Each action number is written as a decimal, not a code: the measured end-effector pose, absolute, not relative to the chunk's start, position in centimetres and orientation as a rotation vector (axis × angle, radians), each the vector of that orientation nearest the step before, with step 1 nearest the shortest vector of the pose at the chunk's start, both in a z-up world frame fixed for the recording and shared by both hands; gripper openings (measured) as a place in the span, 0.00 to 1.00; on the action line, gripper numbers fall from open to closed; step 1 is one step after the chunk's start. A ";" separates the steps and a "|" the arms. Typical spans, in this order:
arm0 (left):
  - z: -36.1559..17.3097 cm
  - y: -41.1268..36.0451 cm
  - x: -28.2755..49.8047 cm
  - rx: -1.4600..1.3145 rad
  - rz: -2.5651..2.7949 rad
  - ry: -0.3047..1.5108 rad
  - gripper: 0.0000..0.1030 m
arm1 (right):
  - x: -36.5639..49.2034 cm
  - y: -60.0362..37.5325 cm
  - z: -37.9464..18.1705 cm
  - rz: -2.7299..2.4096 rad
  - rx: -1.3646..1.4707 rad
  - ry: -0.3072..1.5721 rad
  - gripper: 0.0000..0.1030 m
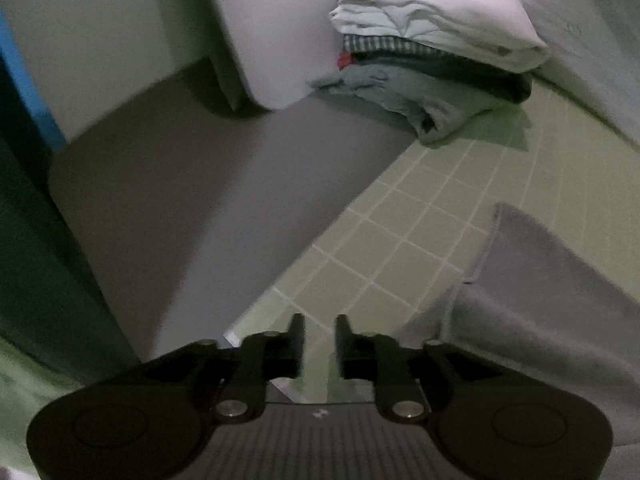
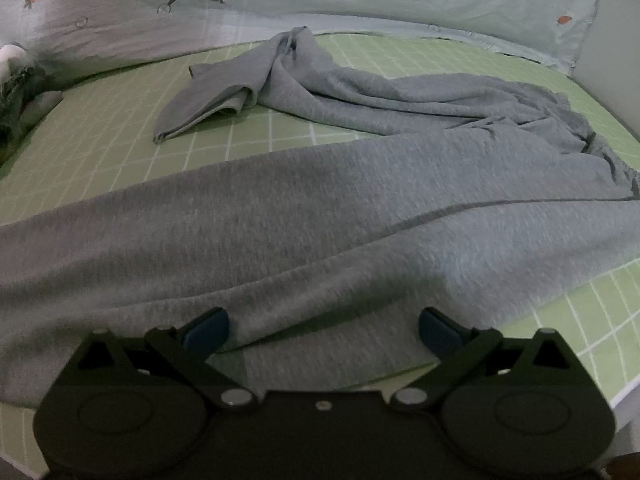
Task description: Fold clothes
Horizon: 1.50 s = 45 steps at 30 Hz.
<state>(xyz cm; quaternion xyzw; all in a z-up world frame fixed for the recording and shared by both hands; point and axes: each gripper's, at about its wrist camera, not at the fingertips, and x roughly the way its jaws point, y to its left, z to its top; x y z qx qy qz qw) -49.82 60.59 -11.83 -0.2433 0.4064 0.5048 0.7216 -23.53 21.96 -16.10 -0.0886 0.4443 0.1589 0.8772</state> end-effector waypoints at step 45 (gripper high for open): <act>-15.6 26.6 -16.3 -0.418 0.561 0.984 0.83 | 0.2 -6.5 -13.6 0.311 -0.185 0.798 1.00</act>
